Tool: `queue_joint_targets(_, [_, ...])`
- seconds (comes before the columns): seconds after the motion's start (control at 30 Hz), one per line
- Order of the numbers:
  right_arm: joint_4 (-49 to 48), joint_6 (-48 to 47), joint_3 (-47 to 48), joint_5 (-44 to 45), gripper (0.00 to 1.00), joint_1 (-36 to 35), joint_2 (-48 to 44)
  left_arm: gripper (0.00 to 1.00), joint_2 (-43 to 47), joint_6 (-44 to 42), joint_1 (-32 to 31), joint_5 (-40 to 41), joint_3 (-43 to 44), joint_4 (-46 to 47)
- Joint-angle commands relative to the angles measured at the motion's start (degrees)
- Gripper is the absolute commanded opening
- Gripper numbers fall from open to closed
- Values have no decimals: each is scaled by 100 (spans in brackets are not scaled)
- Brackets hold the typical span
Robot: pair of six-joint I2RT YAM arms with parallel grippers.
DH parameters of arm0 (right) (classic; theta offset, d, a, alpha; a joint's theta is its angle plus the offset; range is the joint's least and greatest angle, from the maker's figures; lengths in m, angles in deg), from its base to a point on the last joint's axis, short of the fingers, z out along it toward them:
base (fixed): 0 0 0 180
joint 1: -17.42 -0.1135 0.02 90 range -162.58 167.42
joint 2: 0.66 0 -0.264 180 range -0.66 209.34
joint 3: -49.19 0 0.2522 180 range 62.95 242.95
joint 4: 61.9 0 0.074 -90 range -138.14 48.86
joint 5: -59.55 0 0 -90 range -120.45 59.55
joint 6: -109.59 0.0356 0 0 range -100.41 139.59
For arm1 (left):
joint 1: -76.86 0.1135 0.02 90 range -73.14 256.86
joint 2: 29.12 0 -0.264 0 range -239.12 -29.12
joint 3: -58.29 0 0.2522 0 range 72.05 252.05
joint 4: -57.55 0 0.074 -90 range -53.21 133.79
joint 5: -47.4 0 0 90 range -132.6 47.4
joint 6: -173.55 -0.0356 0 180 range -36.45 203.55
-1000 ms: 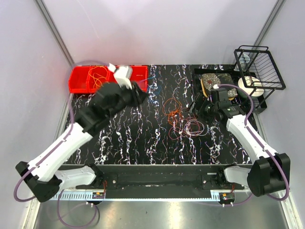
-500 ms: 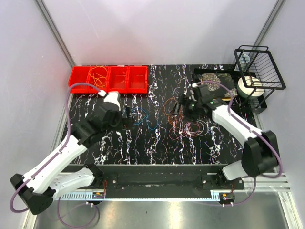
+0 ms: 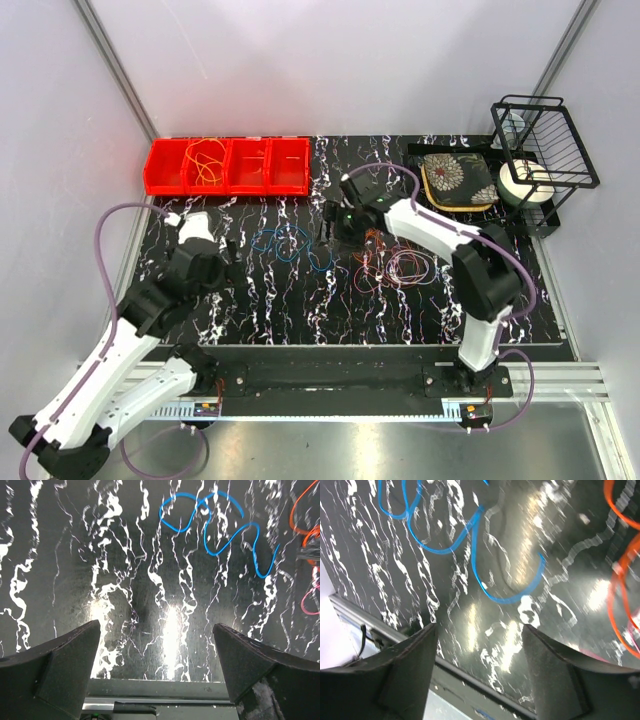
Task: Untangle the cables
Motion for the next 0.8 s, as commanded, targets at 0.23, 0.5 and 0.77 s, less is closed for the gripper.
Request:
queue_joint_targets(0.23, [105, 63, 1489, 131, 59, -170, 1464, 99, 1106, 114, 10, 943, -103, 143])
queue_joint_targets(0.5, [149, 28, 1921, 166, 48, -170, 2009, 99, 1292, 150, 10, 1057, -156, 161])
queue_joint_targets(0.77, [254, -77, 2431, 157, 19, -178, 2397, 99, 1300, 167, 10, 1101, -192, 153])
